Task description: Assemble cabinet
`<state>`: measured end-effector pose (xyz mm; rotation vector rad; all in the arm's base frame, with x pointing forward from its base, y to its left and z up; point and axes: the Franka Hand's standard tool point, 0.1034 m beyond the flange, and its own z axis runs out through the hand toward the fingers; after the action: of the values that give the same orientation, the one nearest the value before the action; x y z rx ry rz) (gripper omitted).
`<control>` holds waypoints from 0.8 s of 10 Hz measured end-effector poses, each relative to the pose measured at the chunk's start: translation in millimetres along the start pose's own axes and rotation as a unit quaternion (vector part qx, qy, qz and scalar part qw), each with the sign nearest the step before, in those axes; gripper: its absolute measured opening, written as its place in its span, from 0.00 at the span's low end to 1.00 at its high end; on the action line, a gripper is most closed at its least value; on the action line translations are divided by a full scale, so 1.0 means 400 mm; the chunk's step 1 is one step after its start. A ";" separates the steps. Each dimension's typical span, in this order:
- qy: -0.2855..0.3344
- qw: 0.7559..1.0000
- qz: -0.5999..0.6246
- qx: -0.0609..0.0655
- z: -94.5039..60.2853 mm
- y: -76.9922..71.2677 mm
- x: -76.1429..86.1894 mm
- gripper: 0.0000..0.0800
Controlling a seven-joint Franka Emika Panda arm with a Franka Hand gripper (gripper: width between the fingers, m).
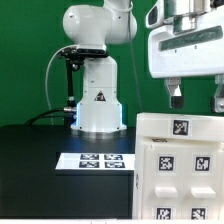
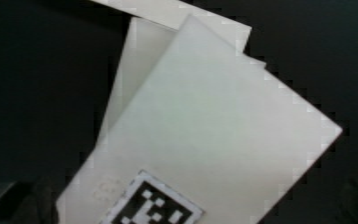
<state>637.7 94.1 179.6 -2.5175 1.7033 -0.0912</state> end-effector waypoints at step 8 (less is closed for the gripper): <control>0.002 0.892 -0.452 0.000 -0.013 -0.010 0.008 1.00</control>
Offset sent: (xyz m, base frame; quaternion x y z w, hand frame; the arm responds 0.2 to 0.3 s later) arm -0.0012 0.0313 0.0075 0.0067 -0.0926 -0.3478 0.9329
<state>642.1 92.2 185.2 -3.0520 0.3851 -0.1575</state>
